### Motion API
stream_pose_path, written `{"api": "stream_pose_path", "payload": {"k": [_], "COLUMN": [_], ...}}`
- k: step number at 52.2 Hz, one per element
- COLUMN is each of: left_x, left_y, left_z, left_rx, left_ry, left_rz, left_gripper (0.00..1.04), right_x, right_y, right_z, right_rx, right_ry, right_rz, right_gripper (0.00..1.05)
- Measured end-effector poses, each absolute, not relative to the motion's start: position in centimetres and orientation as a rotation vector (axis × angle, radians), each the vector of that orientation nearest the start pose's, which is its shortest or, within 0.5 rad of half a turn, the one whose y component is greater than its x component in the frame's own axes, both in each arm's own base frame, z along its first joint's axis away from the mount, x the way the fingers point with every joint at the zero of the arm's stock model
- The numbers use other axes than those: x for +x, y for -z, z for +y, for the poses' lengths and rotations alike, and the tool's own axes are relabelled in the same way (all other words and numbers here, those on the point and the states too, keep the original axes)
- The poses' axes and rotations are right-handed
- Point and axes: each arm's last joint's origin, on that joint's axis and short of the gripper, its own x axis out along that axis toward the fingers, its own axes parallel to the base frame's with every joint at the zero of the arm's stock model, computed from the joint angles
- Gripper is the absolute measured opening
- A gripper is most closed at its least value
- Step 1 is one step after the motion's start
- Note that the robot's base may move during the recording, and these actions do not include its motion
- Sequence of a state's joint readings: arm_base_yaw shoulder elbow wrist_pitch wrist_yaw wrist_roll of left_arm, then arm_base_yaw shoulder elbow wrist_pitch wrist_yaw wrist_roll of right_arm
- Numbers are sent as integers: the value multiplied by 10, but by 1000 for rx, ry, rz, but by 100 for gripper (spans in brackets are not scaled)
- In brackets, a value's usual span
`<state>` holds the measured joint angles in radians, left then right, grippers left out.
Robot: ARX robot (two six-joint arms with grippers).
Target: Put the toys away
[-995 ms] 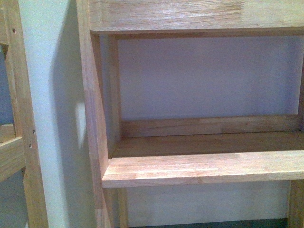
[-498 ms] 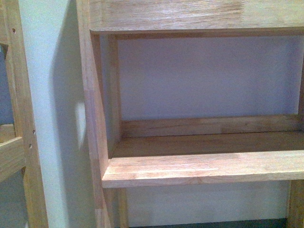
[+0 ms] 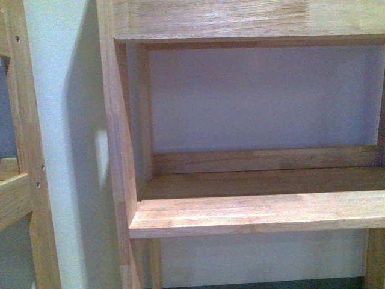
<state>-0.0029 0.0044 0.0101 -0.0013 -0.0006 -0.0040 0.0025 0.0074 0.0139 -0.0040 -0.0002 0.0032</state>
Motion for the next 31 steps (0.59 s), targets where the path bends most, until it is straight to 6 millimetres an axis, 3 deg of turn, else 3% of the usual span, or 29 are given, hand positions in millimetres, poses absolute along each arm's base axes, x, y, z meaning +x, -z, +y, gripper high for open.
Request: {"api": "stream_pose_path", "payload": {"k": [2, 7, 18, 25, 31], "left_x": [97, 97, 97, 97, 97], "left_y": [-166, -166, -166, -166, -166], "left_z": [0, 0, 0, 0, 0], "left_rx": [-4, -4, -4, -4, -4], "left_ry": [2, 2, 2, 2, 2], "left_rz": [-4, -4, -4, -4, -4], "left_gripper": [98, 98, 98, 98, 98], "right_x": [97, 97, 97, 97, 97], "right_y": [-167, -167, -167, -167, -167], "right_z": [0, 0, 0, 0, 0], "right_rx": [2, 3, 2, 2, 3], "right_ry": [-3, -3, -3, -3, -3], "right_rz": [-2, -3, -3, -3, -3], "right_gripper": [4, 18, 54, 84, 99]}}
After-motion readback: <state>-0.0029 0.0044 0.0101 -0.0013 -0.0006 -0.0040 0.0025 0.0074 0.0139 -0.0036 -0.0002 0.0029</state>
